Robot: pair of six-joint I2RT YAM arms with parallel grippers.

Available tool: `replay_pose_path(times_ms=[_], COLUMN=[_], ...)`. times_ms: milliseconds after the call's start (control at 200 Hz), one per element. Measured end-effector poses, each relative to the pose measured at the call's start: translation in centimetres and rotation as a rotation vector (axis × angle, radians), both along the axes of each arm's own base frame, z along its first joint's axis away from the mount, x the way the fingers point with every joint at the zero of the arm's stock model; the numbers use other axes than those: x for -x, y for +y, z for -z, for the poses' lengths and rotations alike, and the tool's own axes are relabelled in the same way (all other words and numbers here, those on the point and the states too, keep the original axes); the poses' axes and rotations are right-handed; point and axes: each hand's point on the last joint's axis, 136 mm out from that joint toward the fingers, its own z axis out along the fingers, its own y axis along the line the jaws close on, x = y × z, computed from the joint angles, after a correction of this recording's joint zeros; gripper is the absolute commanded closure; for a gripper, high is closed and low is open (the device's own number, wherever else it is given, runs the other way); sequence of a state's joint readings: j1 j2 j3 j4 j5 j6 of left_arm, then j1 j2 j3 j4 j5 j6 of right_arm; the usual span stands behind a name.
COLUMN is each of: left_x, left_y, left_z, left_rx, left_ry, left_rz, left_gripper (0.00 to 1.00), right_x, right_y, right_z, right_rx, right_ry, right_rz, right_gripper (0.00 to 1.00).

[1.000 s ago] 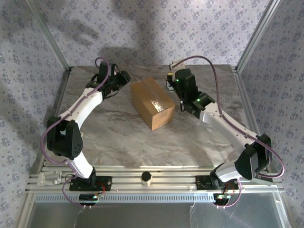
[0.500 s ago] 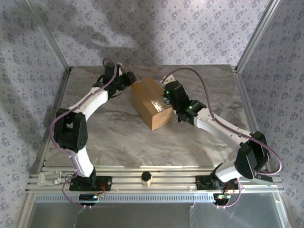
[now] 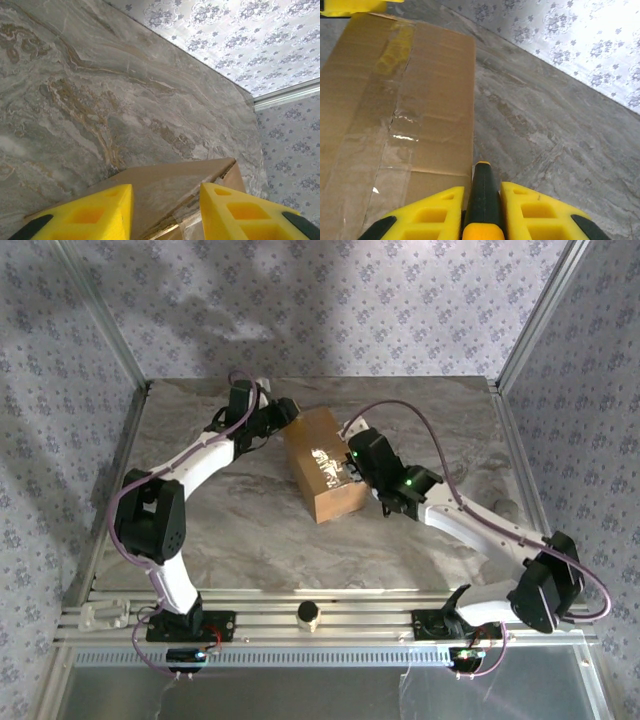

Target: Unpack the express box

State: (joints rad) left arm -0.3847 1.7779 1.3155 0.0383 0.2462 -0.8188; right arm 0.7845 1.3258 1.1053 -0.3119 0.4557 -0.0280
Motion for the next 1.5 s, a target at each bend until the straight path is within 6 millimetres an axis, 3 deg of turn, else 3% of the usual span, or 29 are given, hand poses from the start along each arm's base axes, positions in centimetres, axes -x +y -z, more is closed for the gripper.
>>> replay_pose_path(times_ms=[180,390,590,845,1124,1499], left_x=[2.3,6.1,8.3,9.1,9.9,11.6], left_y=[-0.1,0.1,1.0,2.0,2.6,1.1], left_z=[0.1,0.3,-0.2,-0.4,-0.6,-1.0], left_rx=[0.016,0.027,0.020,-0.047,-0.118,-0.080], left_ry=[0.009,0.031,0.040,0.049,0.065,0.117], left_rz=[0.016,0.032,0.028,0.025,0.045,0.161], left_gripper=[0.61,0.61,0.61,0.61,0.51,0.48], right_x=[2.3,3.3,3.4,2.3,1.0,0.9], right_y=[-0.3,-0.5,-0.8,-2.1,-2.1,0.9], right_z=[0.0,1.0,1.6,1.4,-2.0,-8.9], right_rx=[-0.029,-0.027,-0.017,-0.032,-0.074,-0.225], right_ry=[0.034,0.072,0.089,0.097,0.039,-0.063], right_rz=[-0.019,-0.023,-0.021,0.009,-0.008,-0.154], right_gripper=[1.00,1.00,1.00,1.00,1.00,1.00])
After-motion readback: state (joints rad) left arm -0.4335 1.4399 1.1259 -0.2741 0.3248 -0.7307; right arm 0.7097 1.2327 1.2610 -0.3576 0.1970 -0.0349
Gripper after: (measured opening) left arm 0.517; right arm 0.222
